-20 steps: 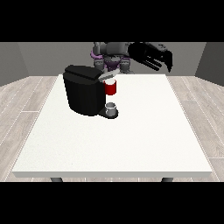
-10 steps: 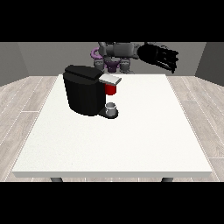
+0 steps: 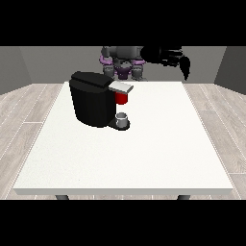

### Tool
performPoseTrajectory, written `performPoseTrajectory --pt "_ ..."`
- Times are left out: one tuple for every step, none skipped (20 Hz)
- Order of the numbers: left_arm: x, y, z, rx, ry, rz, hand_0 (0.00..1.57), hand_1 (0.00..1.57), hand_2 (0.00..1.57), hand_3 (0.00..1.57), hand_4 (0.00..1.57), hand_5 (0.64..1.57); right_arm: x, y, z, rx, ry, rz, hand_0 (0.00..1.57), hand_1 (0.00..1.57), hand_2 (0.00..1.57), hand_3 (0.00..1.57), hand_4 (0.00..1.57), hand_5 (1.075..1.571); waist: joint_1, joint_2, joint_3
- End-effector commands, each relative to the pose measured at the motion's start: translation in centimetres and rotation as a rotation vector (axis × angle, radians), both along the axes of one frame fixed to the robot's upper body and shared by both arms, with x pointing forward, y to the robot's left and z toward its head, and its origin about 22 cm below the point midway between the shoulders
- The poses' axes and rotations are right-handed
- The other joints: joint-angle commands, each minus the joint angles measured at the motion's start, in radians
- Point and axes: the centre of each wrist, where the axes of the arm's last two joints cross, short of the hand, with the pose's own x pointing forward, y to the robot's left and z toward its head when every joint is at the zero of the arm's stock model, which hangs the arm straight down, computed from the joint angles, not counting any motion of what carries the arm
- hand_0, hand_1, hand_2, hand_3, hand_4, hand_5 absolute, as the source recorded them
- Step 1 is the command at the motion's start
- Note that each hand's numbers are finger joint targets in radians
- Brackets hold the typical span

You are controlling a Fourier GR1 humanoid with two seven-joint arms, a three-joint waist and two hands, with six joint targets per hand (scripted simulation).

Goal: Insert the coffee pod into the coffee machine and close the lid

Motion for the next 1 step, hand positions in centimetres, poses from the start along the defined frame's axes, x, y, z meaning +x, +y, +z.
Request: performPoseTrajectory --pt "-2.23 2.84 -4.63 -0.014 0.1 0.059 0.0 0.0 0.0 0.0 0.27 1.571 -2.19 2.28 -5.66 0.037 0.066 0.094 0.0 0.0 0.0 0.0 0.26 1.571 -0.078 -0.095 -0.0002"
